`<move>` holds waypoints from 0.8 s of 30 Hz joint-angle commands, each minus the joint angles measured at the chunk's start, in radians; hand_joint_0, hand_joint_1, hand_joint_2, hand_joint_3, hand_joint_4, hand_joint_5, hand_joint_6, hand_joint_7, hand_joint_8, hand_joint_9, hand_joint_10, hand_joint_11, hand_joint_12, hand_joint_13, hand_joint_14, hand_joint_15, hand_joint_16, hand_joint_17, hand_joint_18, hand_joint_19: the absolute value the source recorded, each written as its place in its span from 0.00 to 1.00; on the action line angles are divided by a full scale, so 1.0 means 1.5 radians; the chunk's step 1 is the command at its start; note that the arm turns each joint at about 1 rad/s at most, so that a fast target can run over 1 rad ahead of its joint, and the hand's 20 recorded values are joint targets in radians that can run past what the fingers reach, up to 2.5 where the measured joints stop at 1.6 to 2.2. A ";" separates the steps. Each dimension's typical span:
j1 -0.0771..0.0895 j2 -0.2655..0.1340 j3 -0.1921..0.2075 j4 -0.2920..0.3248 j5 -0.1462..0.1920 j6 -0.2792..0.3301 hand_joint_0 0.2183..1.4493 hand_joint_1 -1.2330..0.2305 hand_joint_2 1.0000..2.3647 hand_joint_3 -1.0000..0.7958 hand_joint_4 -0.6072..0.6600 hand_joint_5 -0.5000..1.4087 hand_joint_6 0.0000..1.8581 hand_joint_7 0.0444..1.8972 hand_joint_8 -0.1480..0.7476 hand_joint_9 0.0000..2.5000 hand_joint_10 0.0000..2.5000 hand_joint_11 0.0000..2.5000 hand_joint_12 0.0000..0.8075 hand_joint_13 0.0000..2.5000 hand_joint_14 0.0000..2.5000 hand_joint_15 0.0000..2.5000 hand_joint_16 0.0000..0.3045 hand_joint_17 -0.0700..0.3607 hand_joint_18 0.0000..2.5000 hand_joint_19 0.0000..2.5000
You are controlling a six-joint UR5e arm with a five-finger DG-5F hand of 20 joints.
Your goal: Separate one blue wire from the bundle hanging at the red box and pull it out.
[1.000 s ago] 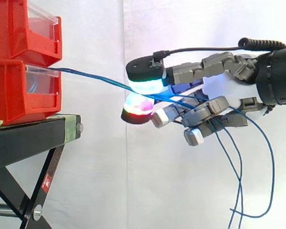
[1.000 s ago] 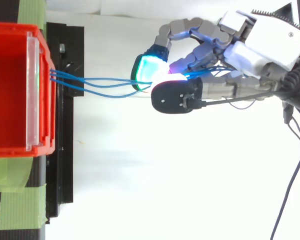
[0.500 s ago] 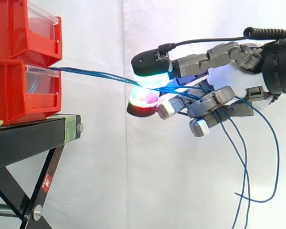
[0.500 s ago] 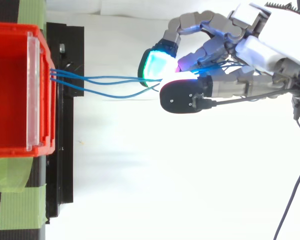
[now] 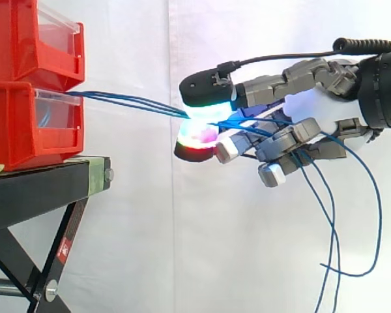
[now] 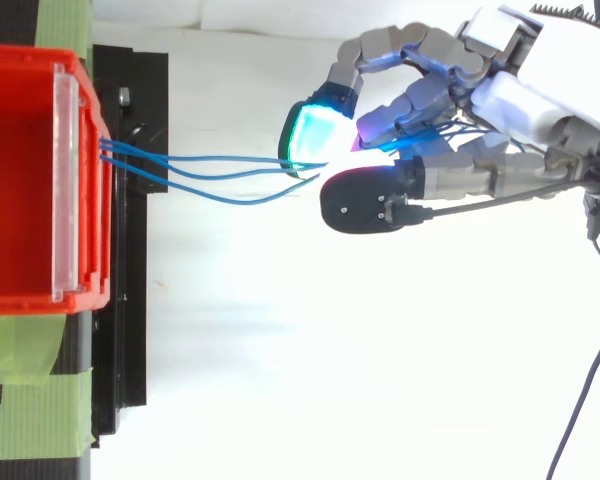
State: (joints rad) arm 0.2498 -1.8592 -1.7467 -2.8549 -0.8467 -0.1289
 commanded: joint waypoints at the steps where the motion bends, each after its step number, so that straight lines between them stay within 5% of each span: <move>1: 0.000 0.000 0.000 0.000 0.000 0.000 0.32 0.33 0.02 0.42 0.65 0.15 0.44 0.55 0.54 0.39 0.00 0.53 0.40 0.44 0.73 0.52 0.14 0.38 0.39 0.51; 24: 0.000 0.000 0.000 0.001 0.002 -0.006 0.28 0.40 0.01 0.36 0.65 0.16 0.43 0.55 0.55 0.40 0.01 0.52 0.41 0.45 0.74 0.50 0.15 0.40 0.40 0.51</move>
State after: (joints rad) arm 0.2497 -1.8591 -1.7465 -2.8526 -0.8438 -0.1345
